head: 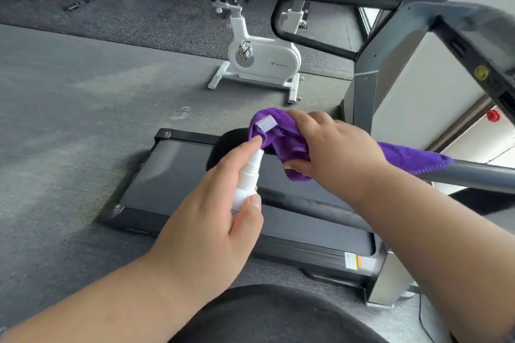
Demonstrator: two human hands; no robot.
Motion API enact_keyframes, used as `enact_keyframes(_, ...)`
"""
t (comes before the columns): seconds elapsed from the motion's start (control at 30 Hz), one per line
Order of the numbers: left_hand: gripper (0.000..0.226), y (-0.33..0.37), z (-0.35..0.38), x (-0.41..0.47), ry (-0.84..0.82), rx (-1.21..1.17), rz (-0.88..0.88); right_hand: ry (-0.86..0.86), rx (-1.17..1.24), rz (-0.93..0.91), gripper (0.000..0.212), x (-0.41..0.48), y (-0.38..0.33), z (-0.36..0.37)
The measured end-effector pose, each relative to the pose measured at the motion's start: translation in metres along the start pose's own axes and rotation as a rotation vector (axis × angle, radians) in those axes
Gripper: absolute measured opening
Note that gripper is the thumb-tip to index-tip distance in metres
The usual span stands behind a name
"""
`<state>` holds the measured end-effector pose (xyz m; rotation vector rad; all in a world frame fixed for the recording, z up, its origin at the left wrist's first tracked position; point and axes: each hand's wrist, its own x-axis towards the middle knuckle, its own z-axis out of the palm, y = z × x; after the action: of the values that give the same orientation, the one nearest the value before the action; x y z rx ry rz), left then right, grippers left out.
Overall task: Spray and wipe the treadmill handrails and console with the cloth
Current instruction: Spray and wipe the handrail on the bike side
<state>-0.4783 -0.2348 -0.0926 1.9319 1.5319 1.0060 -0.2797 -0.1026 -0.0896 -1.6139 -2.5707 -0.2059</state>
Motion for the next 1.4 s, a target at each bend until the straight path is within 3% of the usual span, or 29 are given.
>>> enact_keyframes(0.27, 0.059, -0.041, -0.041, 0.004, -0.077, 0.010, 0.046, 0.043, -0.071, -0.066, 0.072, 0.052, -0.086, 0.014)
enact_keyframes(0.47, 0.059, -0.038, -0.036, 0.019, -0.126, -0.006, 0.110, 0.050, -0.019, -0.017, 0.072, 0.048, -0.083, 0.014)
enact_keyframes(0.6, 0.062, -0.033, -0.017, 0.025, -0.056, -0.016, 0.130, 0.086, 0.045, 0.023, 0.070, 0.032, -0.071, 0.012)
enact_keyframes(0.77, 0.059, -0.012, -0.003, 0.023, -0.151, 0.003, 0.154, 0.115, 0.071, 0.052, 0.079, 0.010, -0.040, 0.012)
enact_keyframes(1.23, 0.061, 0.087, 0.111, 0.023, -0.150, -0.012, 0.142, 0.139, 0.077, 0.177, 0.085, -0.118, 0.146, -0.006)
enact_keyframes(1.4, 0.060, 0.111, 0.140, 0.019, -0.117, -0.019, 0.132, 0.156, -0.007, 0.196, 0.083, -0.142, 0.183, -0.007)
